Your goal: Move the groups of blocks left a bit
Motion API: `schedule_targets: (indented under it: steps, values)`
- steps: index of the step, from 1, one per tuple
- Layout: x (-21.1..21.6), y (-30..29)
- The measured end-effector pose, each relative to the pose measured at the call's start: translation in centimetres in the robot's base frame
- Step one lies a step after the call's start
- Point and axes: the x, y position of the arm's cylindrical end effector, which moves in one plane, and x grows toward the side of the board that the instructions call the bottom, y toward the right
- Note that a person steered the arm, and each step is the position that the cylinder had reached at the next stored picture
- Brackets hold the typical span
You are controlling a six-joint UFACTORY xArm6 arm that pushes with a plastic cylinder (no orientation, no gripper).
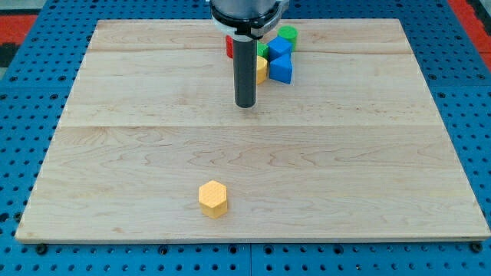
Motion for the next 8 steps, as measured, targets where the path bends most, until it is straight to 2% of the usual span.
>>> schedule_targets:
  steps: [2, 5, 6, 7, 8]
  values:
    - [-1.0, 0.0]
    - [-0.4, 0.9]
    - [0.3, 3.9]
    - [3.2, 7.8]
    - [-1.1, 10.8]
